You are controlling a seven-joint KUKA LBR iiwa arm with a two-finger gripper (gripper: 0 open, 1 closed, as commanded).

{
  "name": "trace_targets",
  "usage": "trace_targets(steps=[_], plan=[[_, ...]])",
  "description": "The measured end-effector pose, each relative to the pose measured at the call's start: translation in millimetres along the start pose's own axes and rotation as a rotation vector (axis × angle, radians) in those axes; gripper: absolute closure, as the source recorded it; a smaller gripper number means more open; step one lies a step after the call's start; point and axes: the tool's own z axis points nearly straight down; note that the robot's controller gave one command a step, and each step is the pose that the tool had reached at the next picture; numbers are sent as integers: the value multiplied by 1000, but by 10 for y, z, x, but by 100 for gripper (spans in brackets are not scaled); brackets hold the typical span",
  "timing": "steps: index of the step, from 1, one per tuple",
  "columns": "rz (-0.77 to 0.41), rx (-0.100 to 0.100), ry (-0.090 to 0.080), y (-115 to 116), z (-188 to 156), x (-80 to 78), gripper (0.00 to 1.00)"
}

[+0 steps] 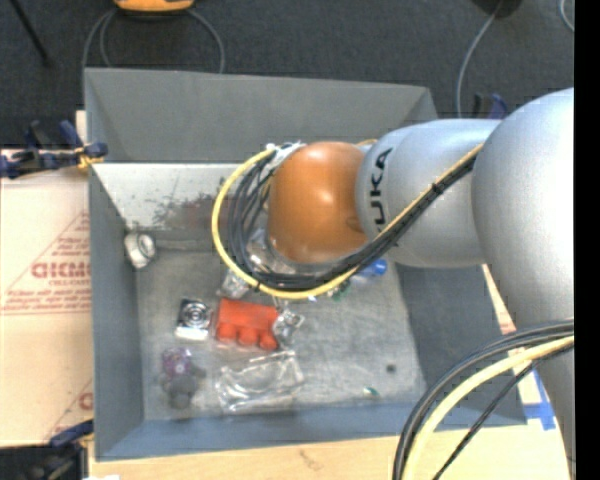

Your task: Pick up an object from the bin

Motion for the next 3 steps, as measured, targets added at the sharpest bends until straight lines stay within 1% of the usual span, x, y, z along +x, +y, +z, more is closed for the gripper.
trace_targets(steps=[1, 2, 3], plan=[[-526, -13, 4, 393, -148, -29, 0], [-520, -15, 3, 394, -149, -31, 100], [-483, -7, 2, 359, -1329, 26, 100]])
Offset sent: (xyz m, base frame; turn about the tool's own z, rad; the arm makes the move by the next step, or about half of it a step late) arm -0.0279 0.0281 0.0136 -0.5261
